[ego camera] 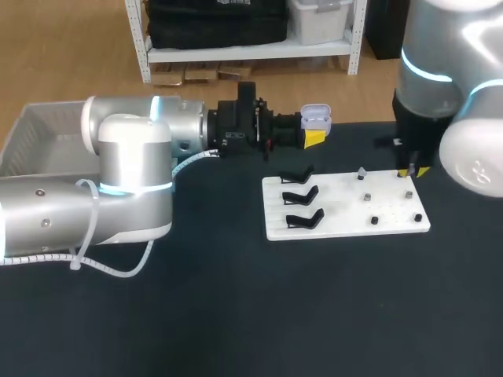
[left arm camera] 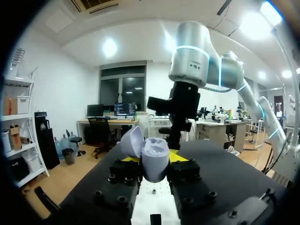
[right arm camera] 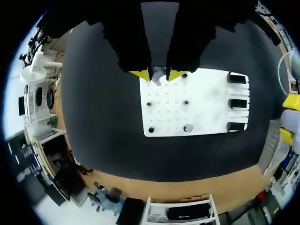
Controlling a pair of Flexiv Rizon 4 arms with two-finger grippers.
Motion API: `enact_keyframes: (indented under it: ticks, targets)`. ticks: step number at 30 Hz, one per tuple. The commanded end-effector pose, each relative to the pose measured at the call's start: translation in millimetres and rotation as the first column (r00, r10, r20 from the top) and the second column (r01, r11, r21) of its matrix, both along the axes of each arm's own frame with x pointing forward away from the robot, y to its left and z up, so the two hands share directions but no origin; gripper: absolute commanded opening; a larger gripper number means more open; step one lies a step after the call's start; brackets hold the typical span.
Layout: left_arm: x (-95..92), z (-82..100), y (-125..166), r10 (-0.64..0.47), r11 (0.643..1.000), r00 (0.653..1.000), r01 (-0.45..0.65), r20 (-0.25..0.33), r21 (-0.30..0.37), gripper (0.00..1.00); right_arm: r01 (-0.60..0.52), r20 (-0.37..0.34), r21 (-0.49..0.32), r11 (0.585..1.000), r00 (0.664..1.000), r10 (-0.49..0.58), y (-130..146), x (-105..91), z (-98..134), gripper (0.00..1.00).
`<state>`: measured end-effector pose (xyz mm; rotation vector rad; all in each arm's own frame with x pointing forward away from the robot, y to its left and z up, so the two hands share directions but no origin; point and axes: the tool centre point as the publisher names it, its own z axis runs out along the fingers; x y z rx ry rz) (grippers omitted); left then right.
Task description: Pick up each earbud case from the left stands, insert the matching earbuds, close the lid, and place the case in the box.
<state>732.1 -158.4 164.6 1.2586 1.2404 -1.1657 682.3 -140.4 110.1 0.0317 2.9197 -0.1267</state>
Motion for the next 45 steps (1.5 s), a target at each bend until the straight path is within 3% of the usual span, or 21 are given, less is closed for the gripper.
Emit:
enact_keyframes:
  ticks: [1,7,8,9,23,25,29,30,35,42,45]
  targets:
    - [0.0,-1.6,0.0,0.002,1.0,1.0,-0.002,0.004,-0.007,0.0,0.039,0.02,0.017,0.999,0.999,-0.04,5.0,-18.6,29.2,0.0]
    - [0.0,-1.6,0.0,0.002,1.0,1.0,-0.002,0.004,-0.007,0.0,0.041,0.045,0.04,0.998,0.998,-0.042,19.7,-31.3,50.2,0.0]
    - [0.0,-1.6,0.0,0.002,1.0,1.0,-0.002,0.004,-0.007,0.0,0.077,0.086,0.066,0.995,0.993,-0.082,22.0,-34.1,55.2,0.0]
    - [0.0,-1.6,0.0,0.002,1.0,1.0,-0.002,0.004,-0.007,0.0,0.036,0.095,0.112,0.993,0.994,-0.047,24.8,-36.7,59.8,0.0]
    - [0.0,-1.6,0.0,0.002,1.0,1.0,-0.002,0.004,-0.007,0.0,0.036,0.095,0.112,0.993,0.994,-0.047,24.8,-36.7,59.8,0.0]
    - [0.0,-1.6,0.0,0.002,1.0,1.0,-0.002,0.004,-0.007,0.0,0.126,0.079,0.077,0.989,0.988,-0.132,38.3,-35.8,63.3,0.0]
    - [0.0,-1.6,0.0,0.002,1.0,1.0,-0.002,0.004,-0.007,0.0,0.322,0.061,-0.035,0.946,0.946,-0.319,55.4,-31.6,71.1,0.0]
    - [0.0,-1.6,0.0,0.002,1.0,1.0,-0.002,0.004,-0.007,0.0,0.362,0.052,-0.01,0.932,0.931,-0.361,59.1,-30.5,73.7,0.0]
    - [0.0,-1.6,0.0,0.002,1.0,1.0,-0.002,0.004,-0.007,0.0,0.552,0.031,-0.03,0.833,0.834,-0.551,70.4,-26.8,83.4,0.0]
    - [0.0,-1.6,0.0,0.002,1.0,1.0,-0.002,0.004,-0.007,0.0,0.706,0.025,-0.011,0.708,0.708,-0.706,86.1,-25.6,99.0,0.0]
    - [0.0,-1.6,0.0,0.002,1.0,1.0,-0.002,0.004,-0.007,0.0,0.71,0.031,0.008,0.704,0.704,-0.71,95.6,-23.2,103.4,0.0]
